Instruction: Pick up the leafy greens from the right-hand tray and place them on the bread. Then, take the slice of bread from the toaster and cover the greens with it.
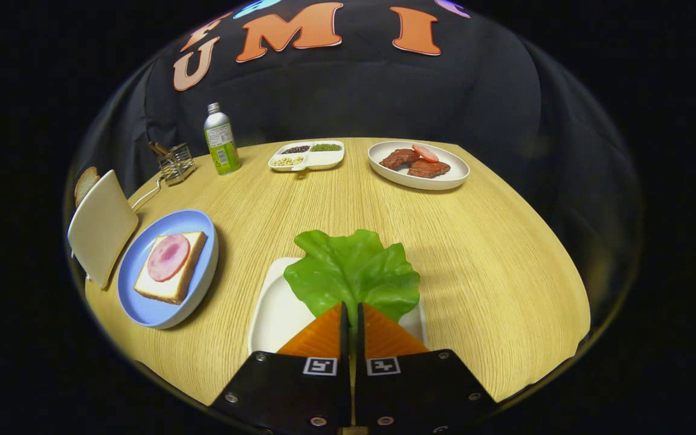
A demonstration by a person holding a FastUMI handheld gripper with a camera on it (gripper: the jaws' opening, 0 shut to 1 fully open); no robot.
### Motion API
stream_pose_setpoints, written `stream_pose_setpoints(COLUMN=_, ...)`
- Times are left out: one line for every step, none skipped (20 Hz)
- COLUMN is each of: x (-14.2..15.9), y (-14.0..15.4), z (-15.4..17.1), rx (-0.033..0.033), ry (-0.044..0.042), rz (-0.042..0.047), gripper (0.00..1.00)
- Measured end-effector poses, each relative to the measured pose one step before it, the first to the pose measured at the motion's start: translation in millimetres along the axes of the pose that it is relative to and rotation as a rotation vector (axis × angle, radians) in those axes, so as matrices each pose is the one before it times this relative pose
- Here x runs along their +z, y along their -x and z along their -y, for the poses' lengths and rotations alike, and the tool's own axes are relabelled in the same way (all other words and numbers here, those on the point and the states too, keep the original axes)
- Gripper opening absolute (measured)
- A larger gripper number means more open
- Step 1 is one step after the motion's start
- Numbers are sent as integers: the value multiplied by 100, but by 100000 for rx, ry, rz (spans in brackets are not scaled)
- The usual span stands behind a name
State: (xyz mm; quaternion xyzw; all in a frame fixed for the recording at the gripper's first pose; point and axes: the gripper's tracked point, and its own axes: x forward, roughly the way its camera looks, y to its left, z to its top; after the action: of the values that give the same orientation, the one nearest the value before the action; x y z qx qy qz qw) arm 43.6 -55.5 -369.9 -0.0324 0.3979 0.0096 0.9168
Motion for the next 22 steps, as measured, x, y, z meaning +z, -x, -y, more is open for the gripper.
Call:
stream_pose_setpoints(x=469, y=237, z=-34, rx=-741, ry=358, rz=1262, gripper=1)
stream_pose_setpoints(x=507, y=486, z=-160, rx=133, ry=-17, rz=1329, gripper=1)
stream_pose_setpoints(x=227, y=611, z=-115, rx=100, ry=60, rz=898, gripper=1)
stream_pose_setpoints(x=393, y=376, z=224, rx=-1492, ry=688, rz=995, gripper=1)
stream_pose_setpoints(x=575, y=330, z=412, rx=-2539, ry=661, rz=1675, gripper=1)
stream_pose_setpoints(x=525, y=433, z=385, rx=-1986, ry=-188, rz=1426, gripper=1)
stream_pose_setpoints(x=371, y=500, z=-322, rx=555, ry=-1469, rz=855, gripper=1)
stream_pose_setpoints(x=364, y=439, z=-338, rx=835, ry=-1479, rz=463, gripper=1)
stream_pose_setpoints(x=273, y=396, z=-219, rx=537, ry=-659, rz=444, gripper=1)
stream_pose_setpoints(x=151, y=423, z=-108, rx=2, ry=278, rz=-253, gripper=1)
stream_pose_setpoints(x=47, y=364, z=-194, rx=-39, ry=582, rz=-524, gripper=1)
stream_pose_setpoints(x=370, y=496, z=-293, rx=259, ry=288, rz=907, gripper=1)
stream_pose_setpoints(x=320, y=489, z=-505, rx=681, ry=95, rz=913, gripper=1)
stream_pose_setpoints(x=315, y=433, z=-401, rx=181, ry=64, rz=465, gripper=1)
stream_pose_setpoints(x=370, y=342, z=-235, rx=-470, ry=-52, rz=976, gripper=1)
stream_pose_setpoints(x=617, y=334, z=-517, rx=292, ry=-440, rz=1584, gripper=1)
stream_pose_setpoints(x=360, y=333, z=-828, rx=1286, ry=-788, rz=789, gripper=1)
stream_pose_setpoints(x=330, y=326, z=-756, rx=1015, ry=-558, rz=104, gripper=1)
stream_pose_setpoints(x=261, y=269, z=-607, rx=567, ry=-20, rz=507, gripper=1)
stream_pose_setpoints(x=335, y=166, z=-684, rx=587, ry=272, rz=741, gripper=1)
stream_pose_setpoints(x=308, y=222, z=-823, rx=812, ry=470, rz=385, gripper=1)
stream_pose_setpoints(x=308, y=91, z=-913, rx=604, ry=759, rz=452, gripper=1)
